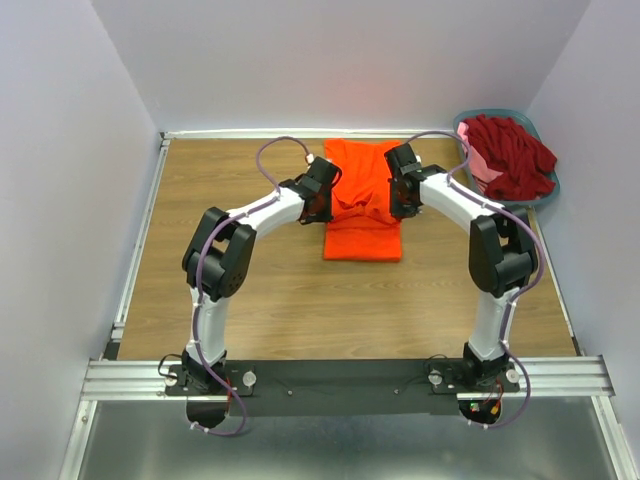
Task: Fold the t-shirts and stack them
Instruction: Fold the tshirt
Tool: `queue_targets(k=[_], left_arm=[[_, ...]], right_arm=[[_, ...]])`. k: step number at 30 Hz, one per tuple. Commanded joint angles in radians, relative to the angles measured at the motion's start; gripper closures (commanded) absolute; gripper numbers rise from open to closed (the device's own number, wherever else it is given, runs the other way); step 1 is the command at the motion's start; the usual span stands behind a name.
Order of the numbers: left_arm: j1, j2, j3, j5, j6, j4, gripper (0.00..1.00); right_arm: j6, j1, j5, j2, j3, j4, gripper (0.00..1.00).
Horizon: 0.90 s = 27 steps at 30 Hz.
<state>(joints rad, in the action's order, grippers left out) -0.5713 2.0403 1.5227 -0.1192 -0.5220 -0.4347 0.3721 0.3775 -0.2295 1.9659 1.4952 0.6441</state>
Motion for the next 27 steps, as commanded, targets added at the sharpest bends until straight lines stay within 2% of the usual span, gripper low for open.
queue_targets(k=[1,2,4,6,9,10,13,14,16,17,20,27], left_arm=[[0.010,-0.044,-0.044,-0.065,-0.018,0.013,0.55],[0.010,-0.077,-0.051,-0.072,-0.029,0.011,0.39],[0.010,-0.117,-0.076,-0.080,-0.042,0.005,0.26],[0.008,-0.176,-0.107,-0.083,-0.070,-0.007,0.19],[-0.010,-0.261,-0.172,-0.066,-0.119,-0.007,0.19],[-0.022,-0.278,-0.186,-0.065,-0.131,-0.006,0.21],[-0.096,-0.315,-0.228,-0.051,-0.171,0.001,0.39],[-0.116,-0.318,-0.237,-0.048,-0.179,0.011,0.51],[-0.166,-0.313,-0.262,-0.046,-0.194,0.063,0.63],[-0.176,-0.293,-0.265,-0.031,-0.205,0.094,0.70],[-0.196,-0.250,-0.248,-0.019,-0.213,0.140,0.72],[-0.200,-0.103,-0.210,-0.059,-0.184,0.191,0.75]], right_arm=[[-0.019,-0.011,-0.039,-0.021,0.022,-0.014,0.66],[-0.036,-0.009,-0.018,-0.053,0.023,-0.014,0.58],[-0.045,-0.009,0.010,-0.082,0.019,-0.014,0.52],[-0.044,-0.008,0.042,-0.132,0.002,-0.014,0.50],[-0.030,-0.003,0.111,-0.189,-0.049,-0.020,0.50],[-0.029,0.001,0.133,-0.197,-0.064,-0.021,0.50],[-0.021,0.011,0.203,-0.210,-0.125,-0.044,0.57],[-0.012,0.014,0.217,-0.210,-0.157,-0.053,0.66],[-0.007,0.014,0.225,-0.203,-0.184,-0.070,0.72],[-0.002,0.014,0.225,-0.196,-0.208,-0.096,0.79],[0.005,0.014,0.269,-0.159,-0.222,-0.129,0.83],[0.031,0.014,0.277,-0.067,-0.190,-0.201,0.85]])
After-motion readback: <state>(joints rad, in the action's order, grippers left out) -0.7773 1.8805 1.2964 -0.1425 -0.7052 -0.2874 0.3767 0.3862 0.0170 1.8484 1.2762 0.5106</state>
